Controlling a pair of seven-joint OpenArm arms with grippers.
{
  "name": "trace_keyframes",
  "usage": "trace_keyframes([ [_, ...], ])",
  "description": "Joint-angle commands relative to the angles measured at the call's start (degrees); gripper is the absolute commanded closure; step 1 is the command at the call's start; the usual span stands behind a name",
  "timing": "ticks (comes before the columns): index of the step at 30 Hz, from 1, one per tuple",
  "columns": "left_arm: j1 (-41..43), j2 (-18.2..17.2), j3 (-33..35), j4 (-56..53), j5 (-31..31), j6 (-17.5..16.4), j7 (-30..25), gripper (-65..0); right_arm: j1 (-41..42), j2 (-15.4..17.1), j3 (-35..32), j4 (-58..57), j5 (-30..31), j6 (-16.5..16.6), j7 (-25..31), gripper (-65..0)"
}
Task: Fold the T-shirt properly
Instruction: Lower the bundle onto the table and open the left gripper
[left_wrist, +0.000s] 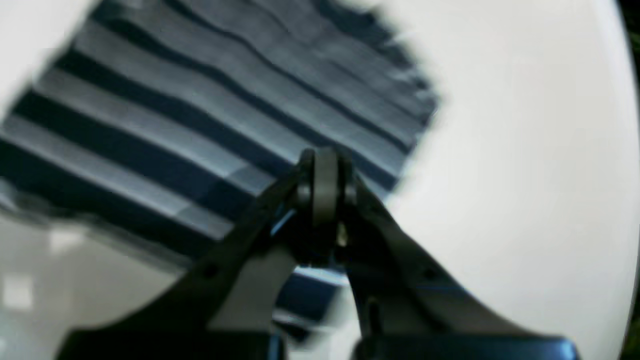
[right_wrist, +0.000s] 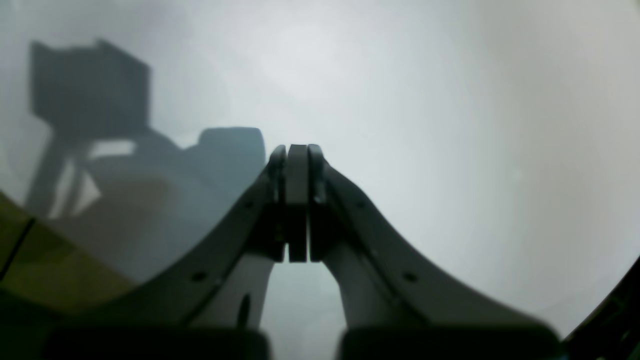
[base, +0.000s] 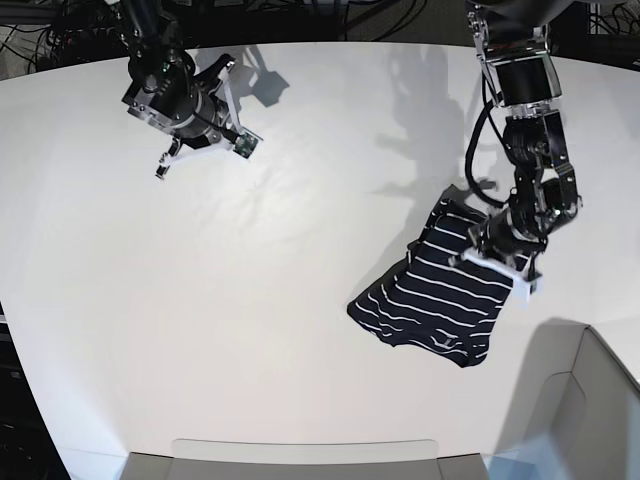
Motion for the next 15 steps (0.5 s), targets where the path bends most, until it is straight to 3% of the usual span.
trace_keyframes([
  [1,-1.27,-0.63,0.15,-1.17,-0.78,-0.29,-1.07,0.0,0.07,-0.34,1.18,0.95,-0.01,0.25,0.48,0.0],
  [7,1.11,-2.83,3.4,-1.7,-1.22,-0.37,-4.58,0.0,-0.98,-2.45,5.75,1.04,-0.01,1.26,0.48,0.0],
  [15,8.14,-2.83,-0.73,26.0,-1.13,-0.29,-4.58,0.0,-1.07,-11.51,16.3,1.12,-0.53,1.26,0.4,0.0],
])
